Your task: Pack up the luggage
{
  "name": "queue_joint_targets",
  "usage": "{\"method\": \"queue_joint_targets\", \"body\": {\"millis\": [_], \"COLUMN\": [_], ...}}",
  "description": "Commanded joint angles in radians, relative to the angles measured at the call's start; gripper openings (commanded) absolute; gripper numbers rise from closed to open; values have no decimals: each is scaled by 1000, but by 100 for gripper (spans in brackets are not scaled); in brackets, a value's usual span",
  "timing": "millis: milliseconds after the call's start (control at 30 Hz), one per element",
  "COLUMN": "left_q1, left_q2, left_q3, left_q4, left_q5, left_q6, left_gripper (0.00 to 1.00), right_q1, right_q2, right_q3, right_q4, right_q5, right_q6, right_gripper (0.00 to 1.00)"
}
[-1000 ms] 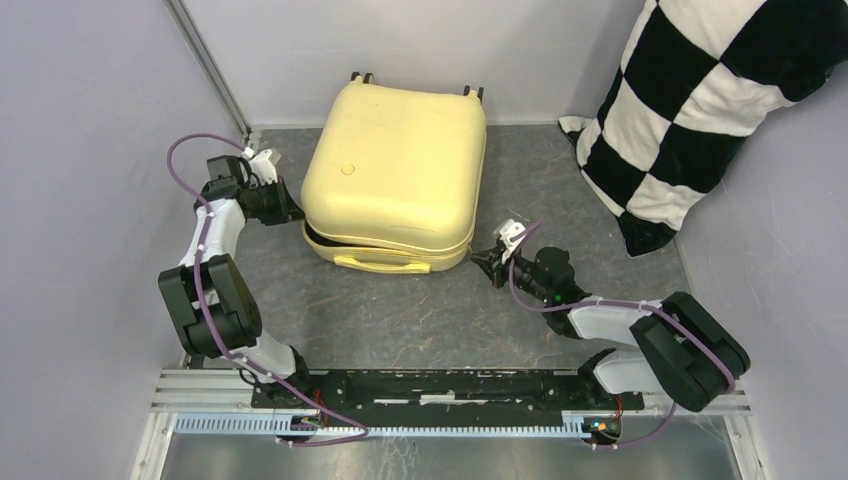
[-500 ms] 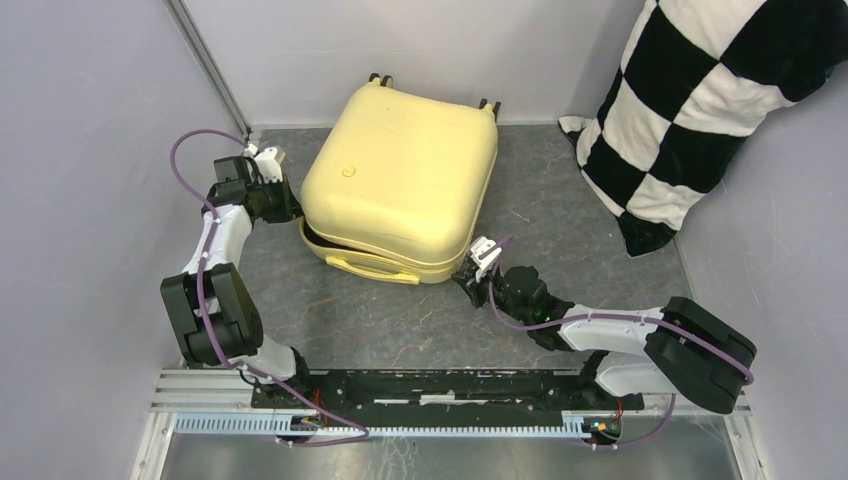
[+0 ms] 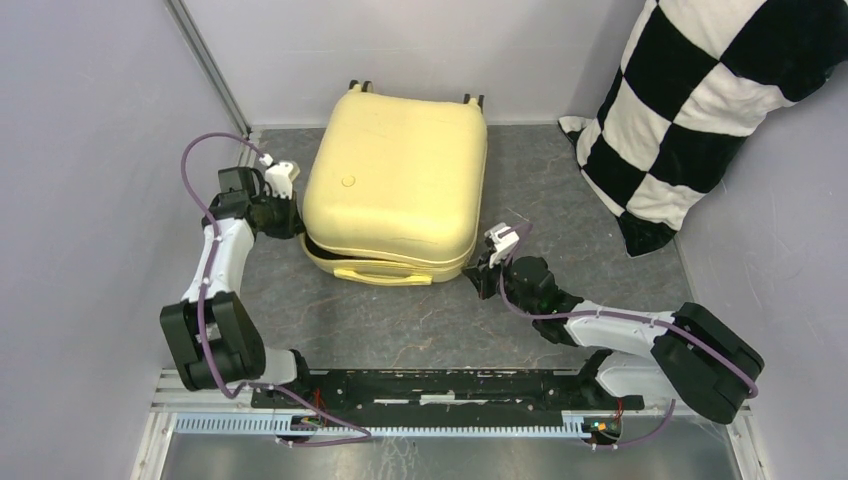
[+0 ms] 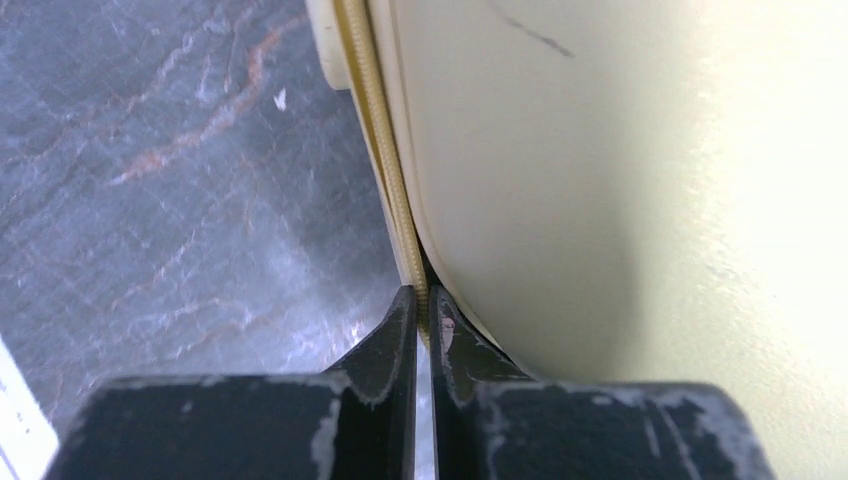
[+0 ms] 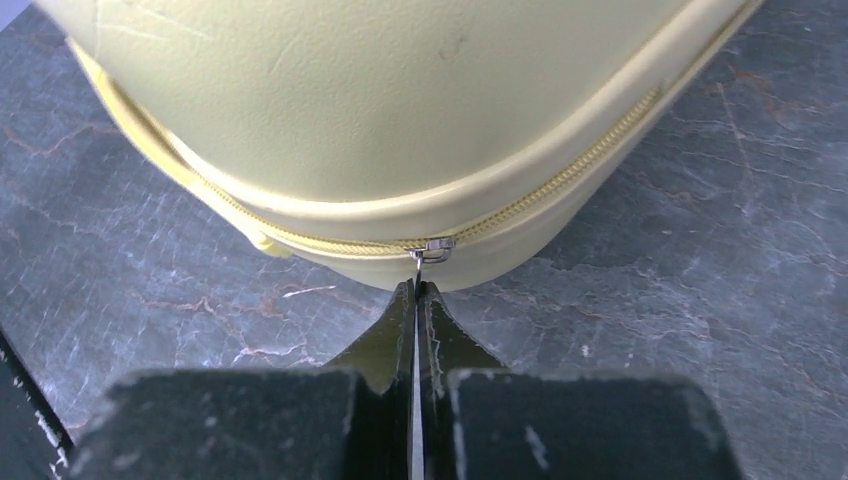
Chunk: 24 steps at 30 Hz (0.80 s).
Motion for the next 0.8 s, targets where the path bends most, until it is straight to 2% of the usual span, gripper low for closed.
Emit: {"method": "queue_joint_targets", "body": {"millis": [0,167,300,367,467,600,767], "left_q1": [-39,-42,-74,-98,-125,-146,-188], "left_q2": [-152,-252,-248,-234,-215,-201,-217], "left_q3": [-70,-102,-96,-101,-112,-119,-132], "left_q4": [-281,-315,-313,-285,-245,-185,-123], "left_q5": [95,109,128,119,112,115,131], "left_q6": [149,225,210,183,152,84,14], "left_gripper": [2,2,2,2,2,2,2], "right_q1": [-64,-160,-213,-239,-247,-210,-53], "right_q2": [33,114,227,251,207,140,138], "right_q3": [74,137,289,315,252,91,-14], "right_q4": [19,70,6,-14,5,69,174], "right_q5": [-74,-133,-185,-223,-277,-471,-414], "right_q6": [30,13,-43,-50,-54,-21,59], "right_gripper": [0,0,0,0,0,0,0]}}
